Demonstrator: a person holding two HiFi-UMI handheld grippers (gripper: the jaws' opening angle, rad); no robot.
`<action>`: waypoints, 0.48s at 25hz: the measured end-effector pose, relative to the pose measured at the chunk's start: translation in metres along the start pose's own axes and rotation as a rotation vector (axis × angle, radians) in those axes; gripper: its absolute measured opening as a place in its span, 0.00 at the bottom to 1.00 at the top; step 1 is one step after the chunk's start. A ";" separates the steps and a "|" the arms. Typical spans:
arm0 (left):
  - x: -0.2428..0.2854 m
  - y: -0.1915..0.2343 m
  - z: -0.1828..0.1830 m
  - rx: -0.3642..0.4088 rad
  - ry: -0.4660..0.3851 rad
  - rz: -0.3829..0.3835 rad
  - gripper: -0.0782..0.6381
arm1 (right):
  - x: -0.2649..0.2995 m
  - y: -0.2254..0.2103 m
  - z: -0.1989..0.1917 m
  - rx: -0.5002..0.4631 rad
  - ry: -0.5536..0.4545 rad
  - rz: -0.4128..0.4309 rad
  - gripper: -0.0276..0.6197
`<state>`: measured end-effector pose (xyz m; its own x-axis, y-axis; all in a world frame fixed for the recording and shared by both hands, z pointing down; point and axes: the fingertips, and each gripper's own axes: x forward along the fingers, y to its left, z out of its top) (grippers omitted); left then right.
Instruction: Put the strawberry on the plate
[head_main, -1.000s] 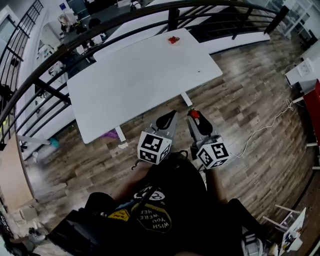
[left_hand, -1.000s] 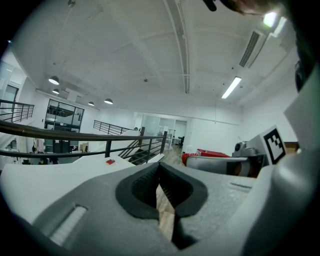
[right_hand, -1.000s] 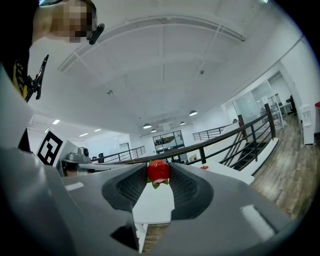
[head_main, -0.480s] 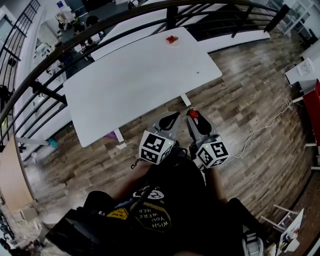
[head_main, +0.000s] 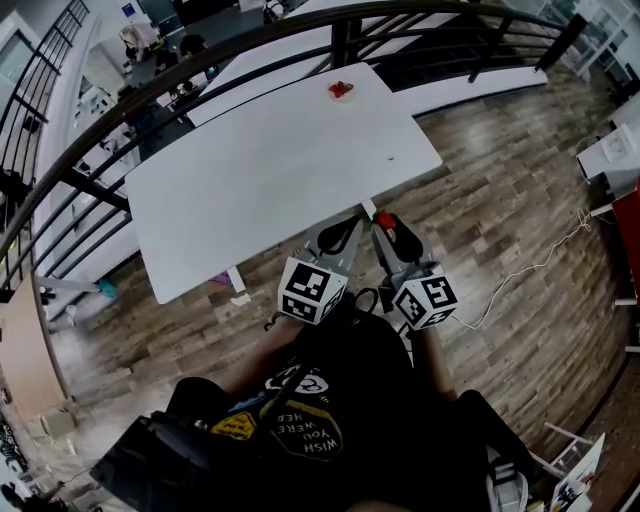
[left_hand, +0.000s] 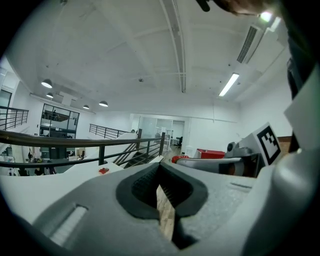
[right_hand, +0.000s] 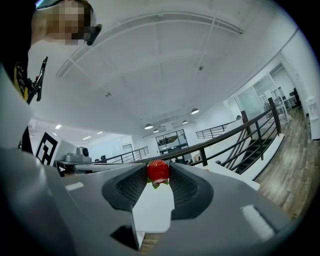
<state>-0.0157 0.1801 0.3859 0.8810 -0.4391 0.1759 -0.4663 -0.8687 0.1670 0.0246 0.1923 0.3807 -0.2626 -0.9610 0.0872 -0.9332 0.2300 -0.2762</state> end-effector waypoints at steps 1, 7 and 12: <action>0.005 -0.001 0.001 -0.006 -0.004 -0.001 0.11 | 0.001 -0.005 0.001 0.002 -0.001 0.002 0.26; 0.027 -0.008 -0.002 -0.016 -0.005 0.009 0.11 | -0.003 -0.029 0.000 0.015 0.005 0.009 0.26; 0.045 0.008 -0.005 -0.031 0.023 0.002 0.11 | 0.012 -0.043 -0.001 0.029 0.014 -0.003 0.26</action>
<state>0.0201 0.1542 0.3999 0.8780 -0.4355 0.1987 -0.4711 -0.8600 0.1963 0.0617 0.1712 0.3942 -0.2639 -0.9592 0.1016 -0.9264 0.2227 -0.3037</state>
